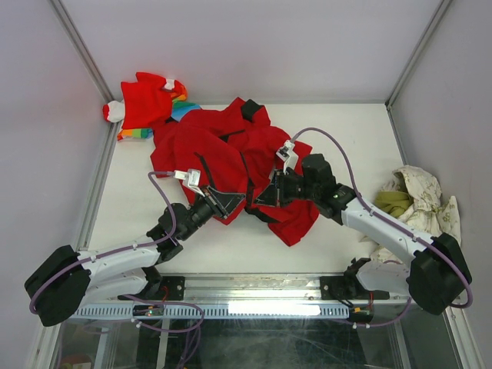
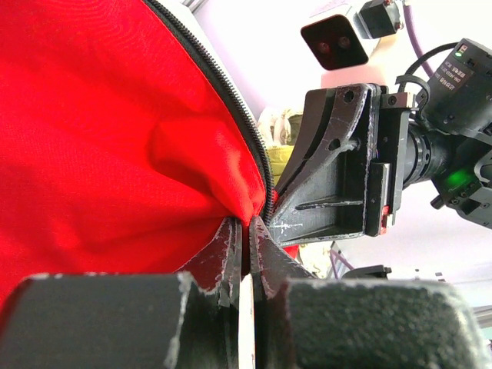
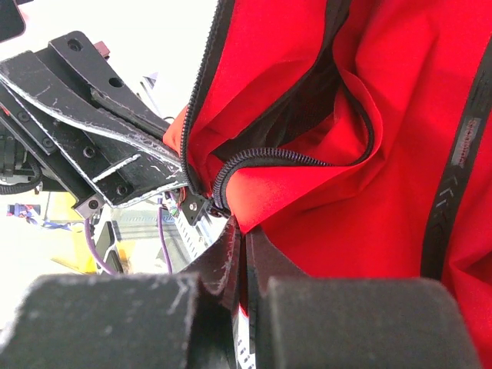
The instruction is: Zip up the jacket
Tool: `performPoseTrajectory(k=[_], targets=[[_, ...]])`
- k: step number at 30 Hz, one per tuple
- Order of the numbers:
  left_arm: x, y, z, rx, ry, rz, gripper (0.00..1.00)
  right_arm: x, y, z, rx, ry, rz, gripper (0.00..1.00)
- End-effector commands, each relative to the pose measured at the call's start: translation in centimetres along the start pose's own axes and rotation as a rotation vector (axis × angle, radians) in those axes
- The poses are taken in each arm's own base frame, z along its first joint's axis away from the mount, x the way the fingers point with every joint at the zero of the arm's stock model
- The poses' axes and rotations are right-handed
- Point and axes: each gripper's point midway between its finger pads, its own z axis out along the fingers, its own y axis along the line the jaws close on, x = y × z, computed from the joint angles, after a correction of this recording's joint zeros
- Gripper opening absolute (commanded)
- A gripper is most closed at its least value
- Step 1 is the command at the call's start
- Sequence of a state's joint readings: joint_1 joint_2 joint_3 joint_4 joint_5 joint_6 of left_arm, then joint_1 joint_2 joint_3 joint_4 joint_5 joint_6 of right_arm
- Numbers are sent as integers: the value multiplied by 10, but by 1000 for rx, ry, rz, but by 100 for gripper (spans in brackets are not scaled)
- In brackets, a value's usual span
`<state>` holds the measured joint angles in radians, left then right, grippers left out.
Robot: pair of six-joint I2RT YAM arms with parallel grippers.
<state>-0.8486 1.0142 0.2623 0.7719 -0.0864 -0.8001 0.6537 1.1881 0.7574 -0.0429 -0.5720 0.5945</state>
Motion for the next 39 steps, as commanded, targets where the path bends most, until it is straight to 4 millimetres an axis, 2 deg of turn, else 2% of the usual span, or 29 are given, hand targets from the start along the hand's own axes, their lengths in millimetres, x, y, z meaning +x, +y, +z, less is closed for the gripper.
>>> performPoseTrajectory(k=[1, 24, 39], targets=[[-15, -18, 1, 81, -51, 15, 0, -19, 21, -4, -57, -67, -31, 0], [-10, -10, 4, 48, -31, 30, 0, -23, 31, -7, -78, -84, -34, 0], [-12, -6, 3, 22, -40, 45, 0, -23, 31, -5, -71, -79, 57, 0]])
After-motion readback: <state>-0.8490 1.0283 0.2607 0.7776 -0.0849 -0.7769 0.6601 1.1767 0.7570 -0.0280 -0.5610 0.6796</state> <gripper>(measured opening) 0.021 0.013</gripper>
